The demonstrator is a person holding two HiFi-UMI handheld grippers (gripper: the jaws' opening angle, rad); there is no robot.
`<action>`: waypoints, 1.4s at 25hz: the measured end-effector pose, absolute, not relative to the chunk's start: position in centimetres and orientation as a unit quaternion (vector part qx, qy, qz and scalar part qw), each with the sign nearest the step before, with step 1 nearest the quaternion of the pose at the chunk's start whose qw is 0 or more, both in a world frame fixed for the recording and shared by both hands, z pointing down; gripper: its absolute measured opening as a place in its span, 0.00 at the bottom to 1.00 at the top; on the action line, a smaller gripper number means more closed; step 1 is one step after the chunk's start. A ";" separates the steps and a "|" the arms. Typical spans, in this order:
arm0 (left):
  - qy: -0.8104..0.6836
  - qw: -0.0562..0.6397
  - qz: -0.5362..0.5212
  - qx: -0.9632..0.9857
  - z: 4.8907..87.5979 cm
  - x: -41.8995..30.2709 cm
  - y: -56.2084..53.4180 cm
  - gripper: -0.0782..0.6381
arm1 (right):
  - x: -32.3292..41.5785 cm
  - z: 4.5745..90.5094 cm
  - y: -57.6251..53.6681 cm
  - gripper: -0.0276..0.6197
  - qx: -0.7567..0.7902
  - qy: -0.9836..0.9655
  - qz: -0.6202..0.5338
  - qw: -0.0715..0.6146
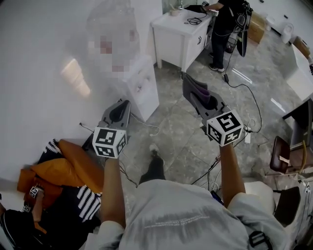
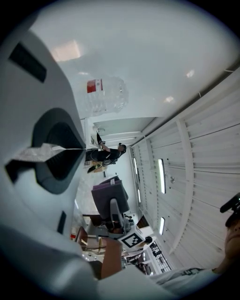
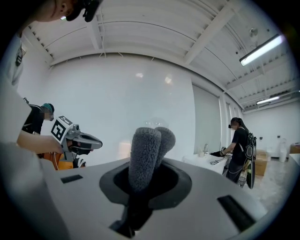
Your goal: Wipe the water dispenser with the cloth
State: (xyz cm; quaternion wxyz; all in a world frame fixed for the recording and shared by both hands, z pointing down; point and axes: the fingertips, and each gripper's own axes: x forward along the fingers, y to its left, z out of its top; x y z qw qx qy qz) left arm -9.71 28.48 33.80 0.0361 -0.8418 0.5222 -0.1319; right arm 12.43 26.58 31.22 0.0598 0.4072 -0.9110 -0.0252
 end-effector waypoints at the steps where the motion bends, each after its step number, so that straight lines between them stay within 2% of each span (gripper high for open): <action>1: 0.520 0.035 -0.132 -0.843 34.2 -9.8 27.2 0.13 | 12.3 31.5 25.4 0.13 0.410 -0.909 -0.024 0.064; 9: 0.506 0.042 -0.142 -0.850 35.5 -11.9 13.7 0.13 | 11.0 31.9 13.2 0.14 0.439 -0.895 -0.018 0.083; 18: 0.483 0.042 -0.141 -0.863 34.8 -14.1 0.9 0.13 | 7.7 31.0 1.1 0.14 0.453 -0.889 -0.001 0.073; 35: 0.476 0.000 -0.141 -0.868 38.1 -15.5 -6.8 0.13 | 5.1 33.2 -6.5 0.14 0.440 -0.893 0.035 0.092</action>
